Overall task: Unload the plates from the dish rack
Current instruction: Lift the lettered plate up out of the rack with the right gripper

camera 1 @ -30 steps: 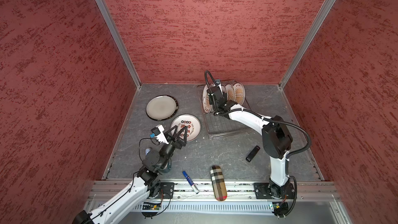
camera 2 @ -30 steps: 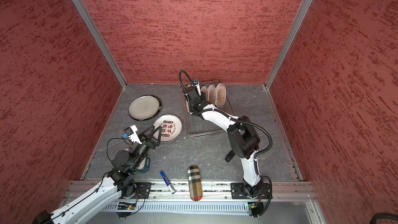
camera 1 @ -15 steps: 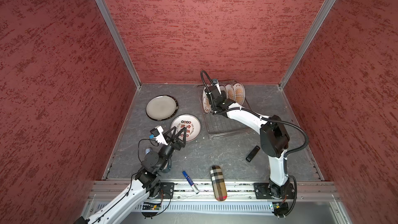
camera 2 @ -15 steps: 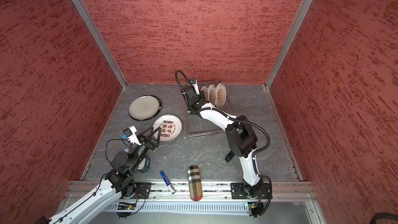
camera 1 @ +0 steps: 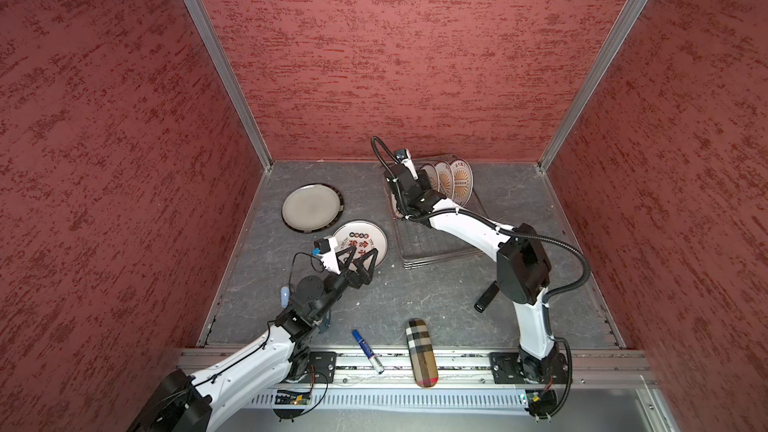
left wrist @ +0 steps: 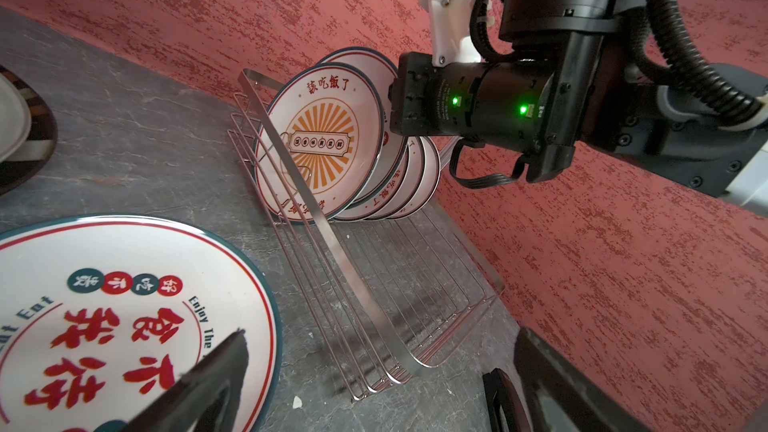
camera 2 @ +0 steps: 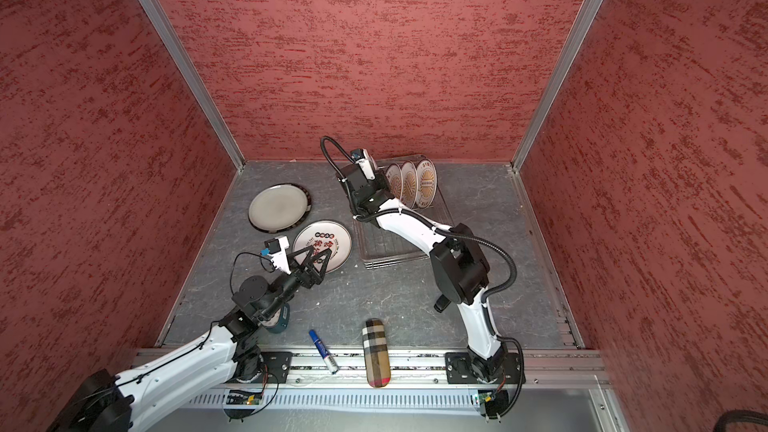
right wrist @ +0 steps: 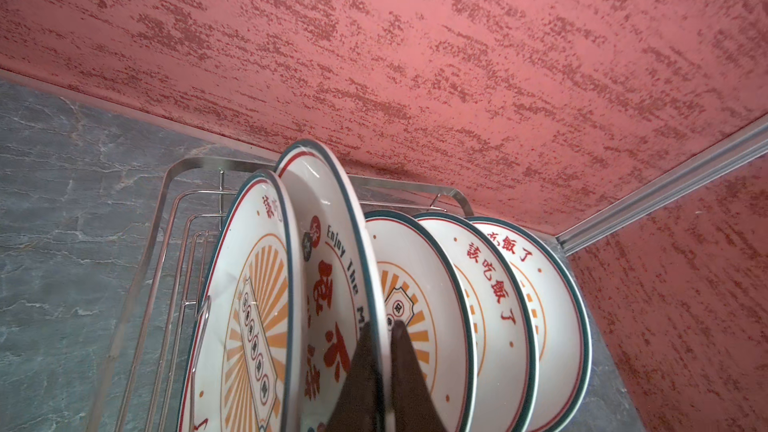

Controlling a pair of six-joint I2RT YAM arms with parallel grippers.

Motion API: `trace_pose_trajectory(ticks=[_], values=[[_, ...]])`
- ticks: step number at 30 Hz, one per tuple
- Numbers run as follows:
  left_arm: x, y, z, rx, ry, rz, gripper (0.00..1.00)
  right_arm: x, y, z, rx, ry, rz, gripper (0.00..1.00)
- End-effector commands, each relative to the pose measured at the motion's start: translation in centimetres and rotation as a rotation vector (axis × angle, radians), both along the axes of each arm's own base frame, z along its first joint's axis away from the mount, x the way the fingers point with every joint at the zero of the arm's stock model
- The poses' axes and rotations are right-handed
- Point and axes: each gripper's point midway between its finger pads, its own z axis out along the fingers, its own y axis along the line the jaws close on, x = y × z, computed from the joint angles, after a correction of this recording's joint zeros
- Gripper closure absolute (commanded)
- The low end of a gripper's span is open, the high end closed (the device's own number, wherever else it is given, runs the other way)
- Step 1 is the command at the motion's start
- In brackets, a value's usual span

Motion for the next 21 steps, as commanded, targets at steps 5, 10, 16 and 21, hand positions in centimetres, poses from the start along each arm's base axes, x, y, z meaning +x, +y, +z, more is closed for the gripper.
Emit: trace_pose_trajectory(ticks=[5,10,16,21], values=[[0.1,-0.5,2.7,-0.034,-0.081,-0.016,0.01,-1.2,-1.6,9.2,0.021,-0.189,-0.071,1.00],[-0.3,-0.3,3.2,-0.053,-0.099,-0.021,0.01,-2.5,-2.2,11.5,0.031,-0.236,-0.075,1.00],[-0.3,-0.2,3.7,-0.063,-0.101,-0.018,0.01,-4.8,-3.6,14.2,0.056,-0.297,-0.086,1.00],[-0.3,-0.3,3.9,-0.065,-0.096,-0.023,0.01,-7.2,-5.3,16.0,0.122,-0.350,-0.073,1.00]])
